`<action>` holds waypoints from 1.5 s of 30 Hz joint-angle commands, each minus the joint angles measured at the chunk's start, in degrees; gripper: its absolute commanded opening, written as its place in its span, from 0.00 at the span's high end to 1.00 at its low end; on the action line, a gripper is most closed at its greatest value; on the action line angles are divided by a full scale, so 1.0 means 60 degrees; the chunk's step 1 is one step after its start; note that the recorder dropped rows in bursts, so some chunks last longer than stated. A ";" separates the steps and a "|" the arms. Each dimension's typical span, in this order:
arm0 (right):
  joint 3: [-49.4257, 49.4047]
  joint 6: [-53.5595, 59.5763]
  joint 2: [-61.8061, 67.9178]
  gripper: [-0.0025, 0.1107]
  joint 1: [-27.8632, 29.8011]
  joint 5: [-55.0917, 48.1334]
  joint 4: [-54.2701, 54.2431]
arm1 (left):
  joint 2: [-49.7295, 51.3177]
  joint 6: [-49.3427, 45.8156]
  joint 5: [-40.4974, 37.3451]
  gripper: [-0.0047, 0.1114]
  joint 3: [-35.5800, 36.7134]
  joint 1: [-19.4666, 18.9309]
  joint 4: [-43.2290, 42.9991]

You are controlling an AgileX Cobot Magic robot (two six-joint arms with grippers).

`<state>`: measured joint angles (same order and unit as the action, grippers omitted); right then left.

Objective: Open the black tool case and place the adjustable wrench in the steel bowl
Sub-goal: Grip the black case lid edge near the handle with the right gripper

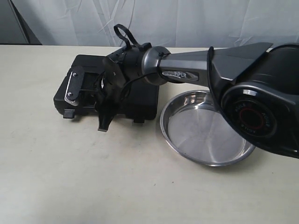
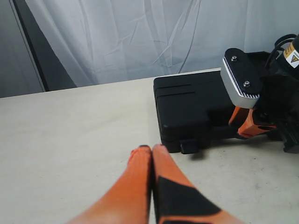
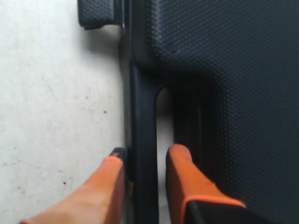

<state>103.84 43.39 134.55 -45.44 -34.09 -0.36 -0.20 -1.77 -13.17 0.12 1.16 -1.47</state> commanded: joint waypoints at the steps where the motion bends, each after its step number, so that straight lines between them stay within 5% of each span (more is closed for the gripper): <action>1: 0.0091 0.0006 -0.0003 0.88 0.0026 0.0177 0.0060 | 0.0034 0.0009 -0.0020 0.96 -0.0020 0.0010 -0.0035; 34: 0.0091 0.0006 -0.0302 0.90 0.0026 -0.0487 -0.0038 | 0.0034 0.0009 -0.0020 0.96 -0.0020 0.0010 -0.0035; 41: 0.0091 0.0006 -0.0042 0.71 0.0026 -0.0441 0.0060 | 0.0034 0.0009 -0.0020 0.96 -0.0020 0.0010 -0.0035; 45: 0.0091 0.0006 -0.0023 0.70 0.0026 -0.0441 0.0060 | 0.0034 0.0009 -0.0020 0.96 -0.0020 0.0010 -0.0035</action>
<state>103.95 43.49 134.54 -45.44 -37.56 -0.46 -0.20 -1.77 -13.17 0.12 1.16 -1.47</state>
